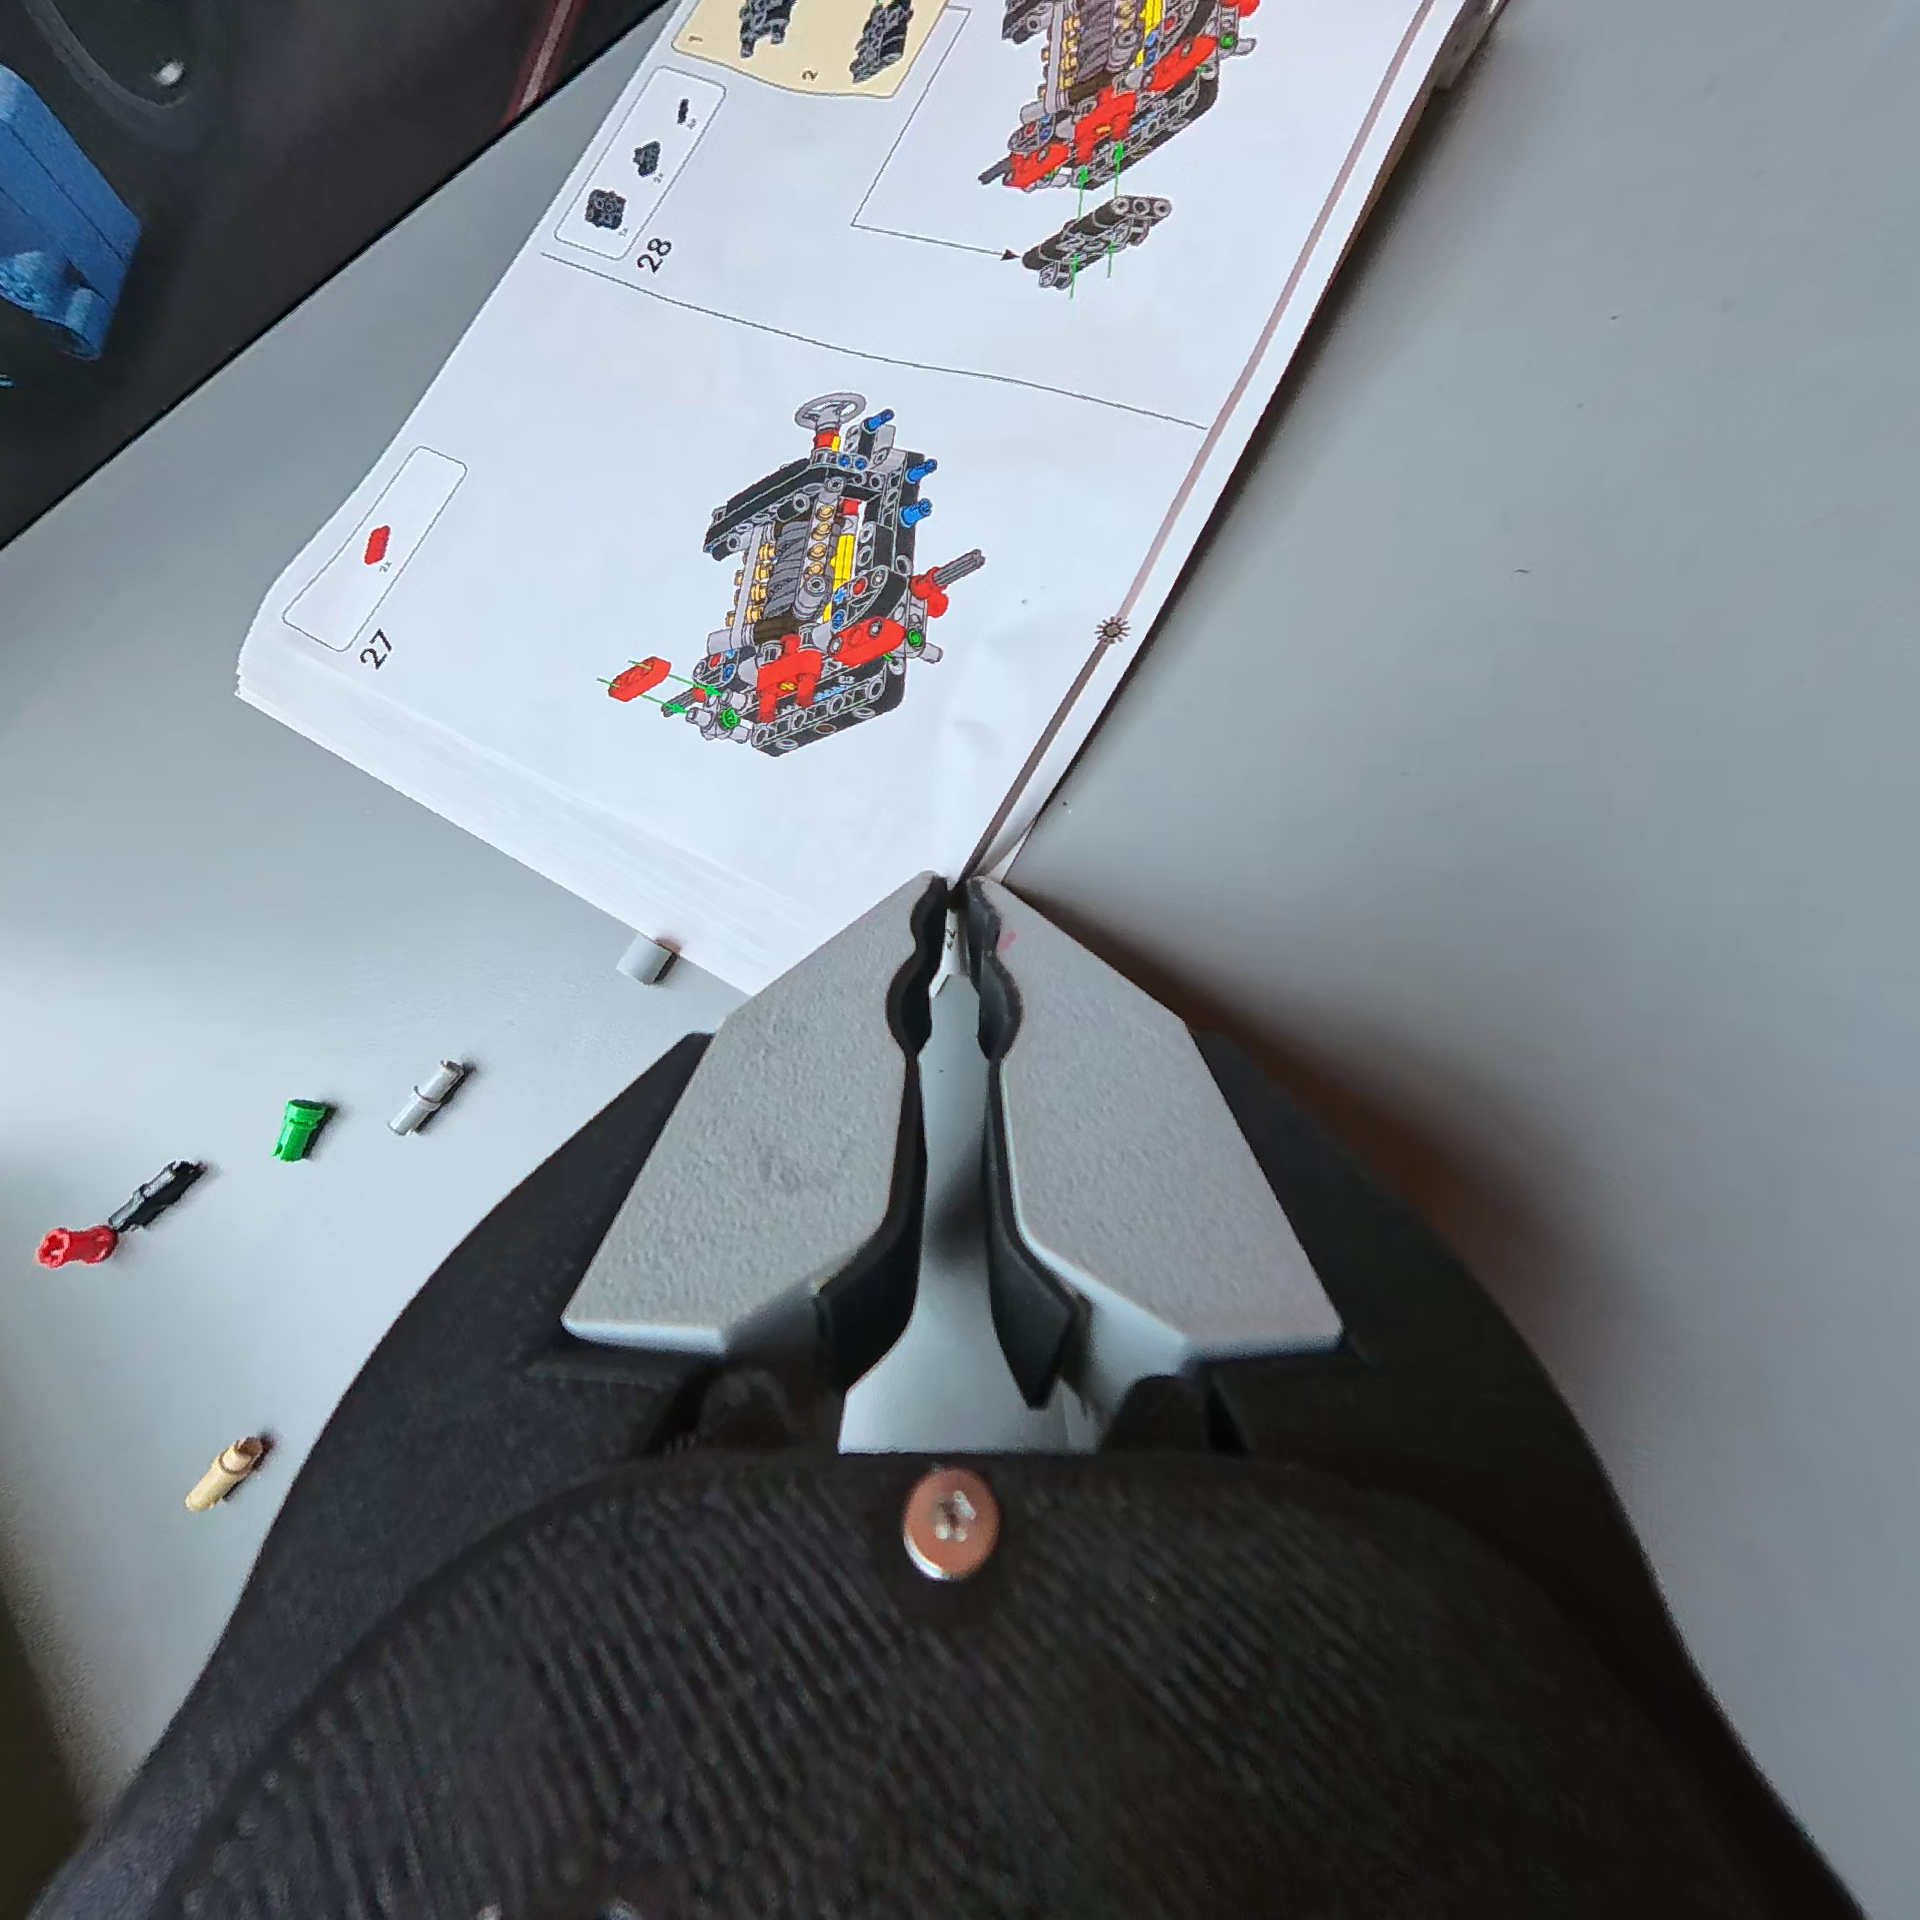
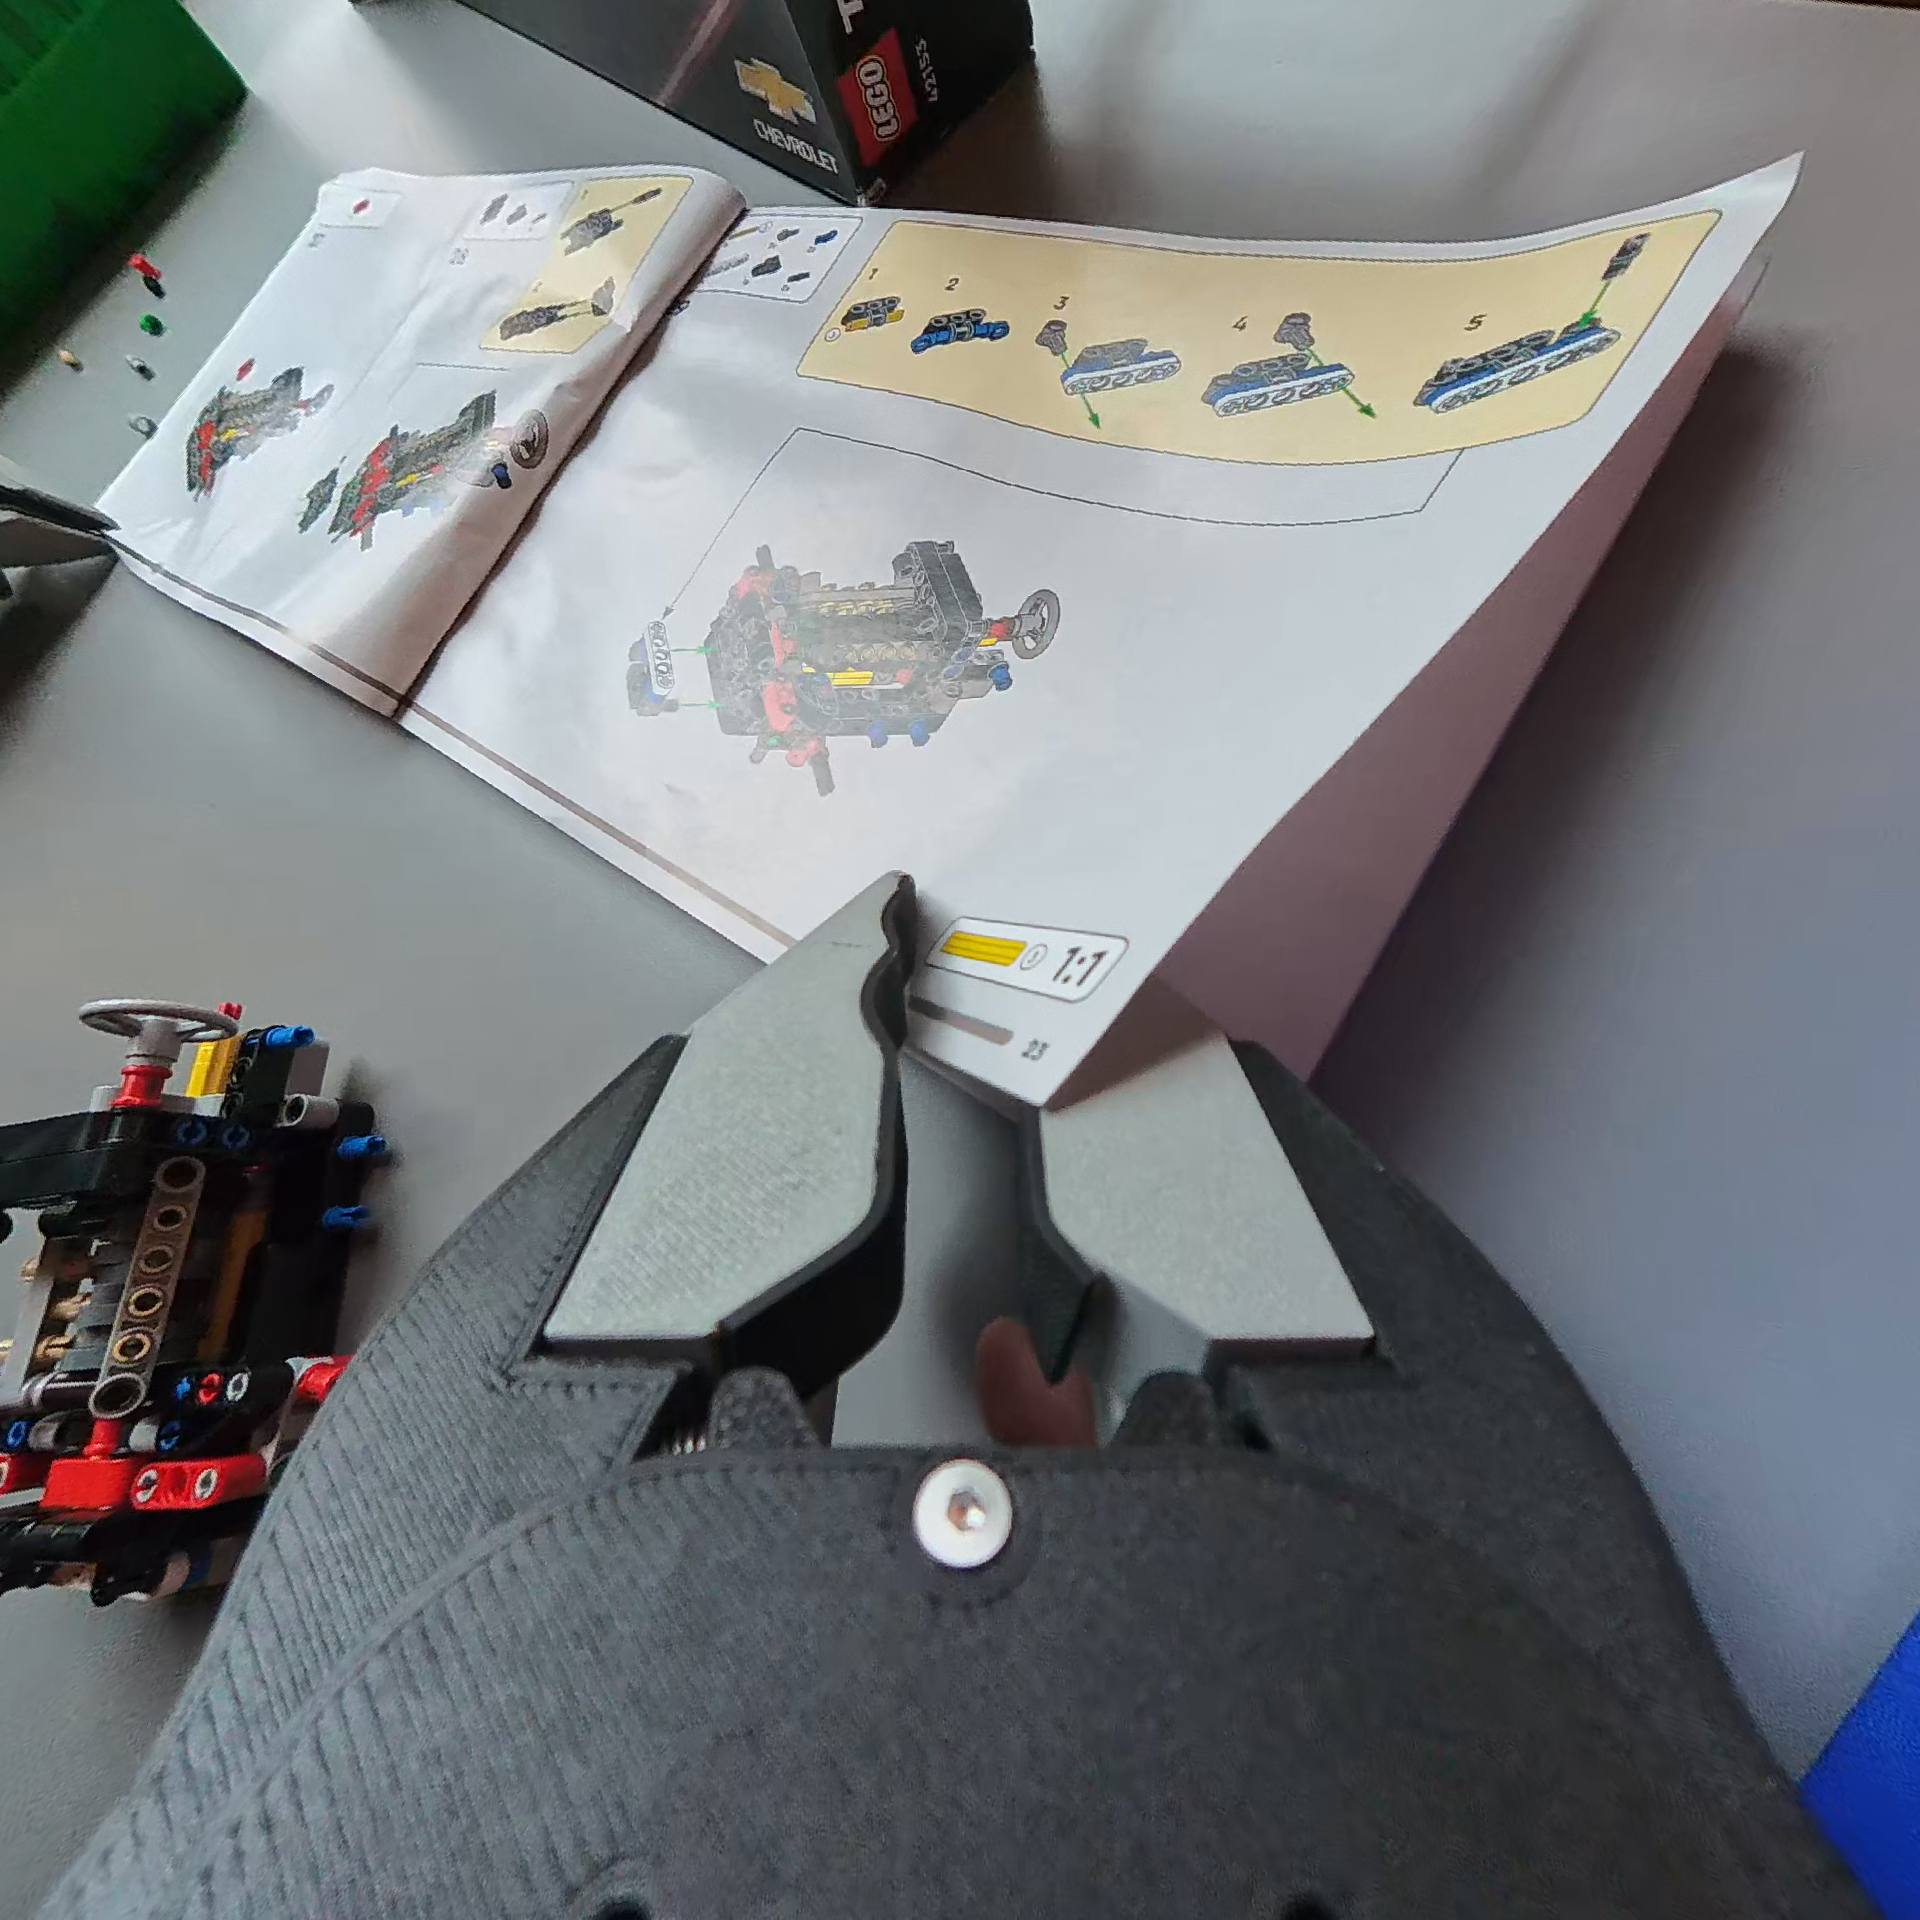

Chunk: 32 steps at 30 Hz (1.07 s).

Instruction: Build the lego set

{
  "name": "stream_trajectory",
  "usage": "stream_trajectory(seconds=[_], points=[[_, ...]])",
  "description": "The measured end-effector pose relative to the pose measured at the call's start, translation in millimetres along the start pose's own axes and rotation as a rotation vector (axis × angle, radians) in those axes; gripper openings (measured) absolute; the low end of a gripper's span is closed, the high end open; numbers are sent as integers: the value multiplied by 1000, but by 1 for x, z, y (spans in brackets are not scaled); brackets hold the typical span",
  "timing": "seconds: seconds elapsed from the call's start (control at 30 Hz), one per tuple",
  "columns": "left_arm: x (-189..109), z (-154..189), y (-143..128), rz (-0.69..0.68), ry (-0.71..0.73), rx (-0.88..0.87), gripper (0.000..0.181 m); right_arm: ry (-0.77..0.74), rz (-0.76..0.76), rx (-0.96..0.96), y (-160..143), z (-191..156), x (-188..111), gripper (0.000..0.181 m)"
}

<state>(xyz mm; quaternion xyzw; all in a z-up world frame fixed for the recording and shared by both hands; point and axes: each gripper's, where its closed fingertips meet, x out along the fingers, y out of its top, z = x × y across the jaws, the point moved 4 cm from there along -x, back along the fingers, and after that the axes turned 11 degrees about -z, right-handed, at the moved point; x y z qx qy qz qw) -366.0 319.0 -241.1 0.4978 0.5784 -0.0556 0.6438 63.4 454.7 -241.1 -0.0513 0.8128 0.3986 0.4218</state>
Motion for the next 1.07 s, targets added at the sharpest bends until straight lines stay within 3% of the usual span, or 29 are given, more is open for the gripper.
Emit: stream_trajectory(seconds=[1.07], points=[[-3, 0, 0, 10, 2, 17, 6, -60, -4, -53, 1, -2, 2, 0]])
